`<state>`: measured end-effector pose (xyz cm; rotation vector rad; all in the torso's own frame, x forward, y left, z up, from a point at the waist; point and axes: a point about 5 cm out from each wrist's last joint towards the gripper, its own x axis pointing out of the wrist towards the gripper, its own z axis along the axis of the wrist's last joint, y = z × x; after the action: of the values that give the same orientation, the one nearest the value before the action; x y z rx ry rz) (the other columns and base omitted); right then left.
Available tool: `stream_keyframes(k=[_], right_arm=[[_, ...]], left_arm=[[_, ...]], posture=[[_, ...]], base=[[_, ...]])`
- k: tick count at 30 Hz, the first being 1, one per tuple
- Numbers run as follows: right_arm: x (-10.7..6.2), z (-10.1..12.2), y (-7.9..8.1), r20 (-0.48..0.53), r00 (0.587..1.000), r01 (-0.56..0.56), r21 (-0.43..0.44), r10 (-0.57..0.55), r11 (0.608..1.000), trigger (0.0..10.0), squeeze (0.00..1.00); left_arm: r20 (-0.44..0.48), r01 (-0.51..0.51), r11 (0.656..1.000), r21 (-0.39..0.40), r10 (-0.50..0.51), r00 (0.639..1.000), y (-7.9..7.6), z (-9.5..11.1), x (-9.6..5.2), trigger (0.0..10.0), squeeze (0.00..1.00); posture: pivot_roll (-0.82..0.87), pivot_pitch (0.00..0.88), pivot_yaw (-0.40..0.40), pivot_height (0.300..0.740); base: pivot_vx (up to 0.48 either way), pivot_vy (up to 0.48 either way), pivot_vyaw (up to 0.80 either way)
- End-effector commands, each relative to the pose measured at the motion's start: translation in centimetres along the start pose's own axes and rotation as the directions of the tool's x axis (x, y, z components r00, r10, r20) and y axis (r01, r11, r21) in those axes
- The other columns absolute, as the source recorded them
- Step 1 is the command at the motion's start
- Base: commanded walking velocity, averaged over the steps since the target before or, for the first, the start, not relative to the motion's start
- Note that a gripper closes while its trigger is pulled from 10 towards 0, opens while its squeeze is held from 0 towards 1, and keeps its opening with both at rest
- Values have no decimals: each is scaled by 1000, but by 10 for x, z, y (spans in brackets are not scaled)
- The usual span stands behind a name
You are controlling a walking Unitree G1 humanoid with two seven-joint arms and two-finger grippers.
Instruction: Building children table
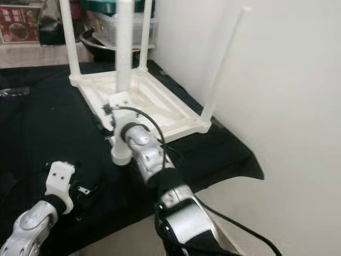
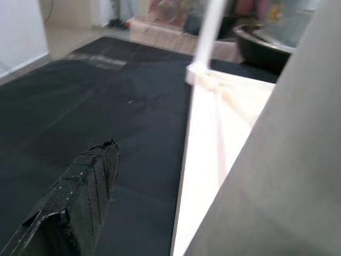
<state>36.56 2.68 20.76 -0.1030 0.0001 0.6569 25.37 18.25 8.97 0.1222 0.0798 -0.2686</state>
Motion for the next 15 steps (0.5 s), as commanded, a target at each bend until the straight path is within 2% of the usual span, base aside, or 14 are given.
stream_keyframes(k=[1, 3, 4, 8, 9, 10, 11, 12, 13, 14, 15], right_arm=[[12, 24, 91, 85, 973, -223, 123, 213, 967, 10000, 1000], [11, 22, 87, 83, 975, -214, 134, 204, 968, 10000, 1000], [9, 18, 80, 79, 978, -202, 147, 192, 968, 10000, 1000], [9, 18, 80, 79, 978, -202, 147, 192, 968, 10000, 1000], [7, 13, 73, 79, 980, -194, 152, 183, 969, 10000, 1000], [3, -2, 50, 41, 991, -130, 156, 125, 979, 10000, 0], [3, -2, 50, 41, 991, -130, 156, 125, 979, 10000, 0], [-3, -23, 21, -45, 999, -20, 182, 29, 983, 10000, 0], [-3, -23, 21, -45, 999, -20, 182, 29, 983, 10000, 0], [-9, -36, 2, -106, 994, 57, 197, -37, 979, 10000, 0], [-9, -36, 2, -106, 994, 57, 197, -37, 979, 10000, 0]], left_arm=[[6, -1, 1000, -12, 1, 1000, -5, 1, 0, 10000, 0], [6, 0, 1000, -13, 0, 1000, -6, 1, 0, 10000, 0], [5, 5, 1000, -14, -5, 1000, -7, 1, 0, 10000, 0], [5, 5, 1000, -14, -5, 1000, -7, 1, 0, 10000, 0], [4, 9, 1000, -14, -9, 1000, -7, 1, 1, 10000, 0], [4, 17, 1000, -14, -17, 1000, -8, 1, 3, 10000, 0], [4, 17, 1000, -14, -17, 1000, -8, 1, 3, 10000, 0], [4, 29, 999, -16, -29, 1000, -9, 2, 6, 10000, 0], [4, 29, 999, -16, -29, 1000, -9, 2, 6, 10000, 0], [5, 36, 999, -18, -36, 999, -10, 2, 7, 10000, 0], [5, 36, 999, -18, -36, 999, -10, 2, 7, 10000, 0]], posture=[[260, 0, -182, 740], [252, 0, -177, 740], [236, 0, -167, 740], [236, 0, -167, 740], [224, 0, -160, 740], [199, 0, -144, 740], [199, 0, -144, 740], [187, 0, -136, 740], [187, 0, -136, 740], [182, 0, -132, 740], [182, 0, -132, 740]], base=[[0, 0, 0], [0, 0, 0], [0, 0, 0], [0, 0, 0], [0, 0, 0], [0, 0, 0], [0, 0, 0], [0, 0, 0], [0, 0, 0], [0, 0, 0], [0, 0, 0]])
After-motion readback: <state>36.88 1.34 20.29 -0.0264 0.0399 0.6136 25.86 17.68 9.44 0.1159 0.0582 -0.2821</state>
